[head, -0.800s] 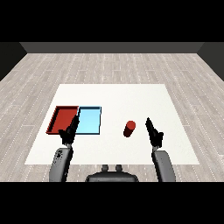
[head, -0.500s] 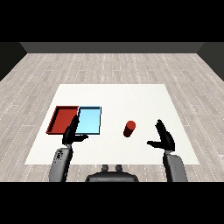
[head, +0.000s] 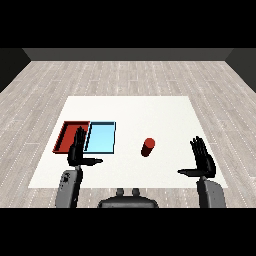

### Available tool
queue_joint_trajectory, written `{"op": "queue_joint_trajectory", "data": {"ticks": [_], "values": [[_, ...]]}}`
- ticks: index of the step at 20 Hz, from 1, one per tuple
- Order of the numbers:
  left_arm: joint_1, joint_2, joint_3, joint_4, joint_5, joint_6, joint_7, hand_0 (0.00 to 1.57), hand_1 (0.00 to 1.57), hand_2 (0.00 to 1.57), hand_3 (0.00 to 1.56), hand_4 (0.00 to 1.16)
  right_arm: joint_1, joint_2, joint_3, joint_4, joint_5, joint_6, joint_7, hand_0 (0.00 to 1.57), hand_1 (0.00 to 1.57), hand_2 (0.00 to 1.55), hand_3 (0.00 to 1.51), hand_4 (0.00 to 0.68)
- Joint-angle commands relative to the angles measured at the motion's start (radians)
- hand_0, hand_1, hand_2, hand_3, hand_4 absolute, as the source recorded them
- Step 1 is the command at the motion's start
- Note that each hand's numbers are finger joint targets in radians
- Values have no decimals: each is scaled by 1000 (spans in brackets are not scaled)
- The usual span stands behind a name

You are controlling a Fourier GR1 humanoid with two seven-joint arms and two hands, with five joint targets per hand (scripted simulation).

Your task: Pick the red can and put it in the red box

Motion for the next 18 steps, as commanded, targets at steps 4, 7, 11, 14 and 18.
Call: {"op": "queue_joint_trajectory", "data": {"ticks": [4, 7, 11, 14, 18], "values": [[-15, -17, 14, 80, -3, -15, -128, 0, 0, 0, 0, 0, -6, 52, 2, -22, 25, 14, -8, 0, 0, 0, 0, 0], [40, 3, 21, -5, 17, -37, -87, 0, 0, 0, 0, 0, 7, 51, -31, 82, 72, 57, -113, 0, 0, 0, 0, 0], [62, -35, -22, -2, 5, -35, -104, 0, 0, 0, 0, 0, 65, 52, -46, -35, 21, 71, -20, 0, 0, 0, 0, 0], [-57, 7, 57, 65, 37, -27, -70, 0, 0, 0, 0, 0, -57, 67, -22, 88, 46, 55, -14, 0, 0, 0, 0, 0], [22, 1, 50, 74, 41, -59, -140, 0, 0, 0, 0, 0, -37, 101, 16, 28, 89, 27, 17, 0, 0, 0, 0, 0]]}}
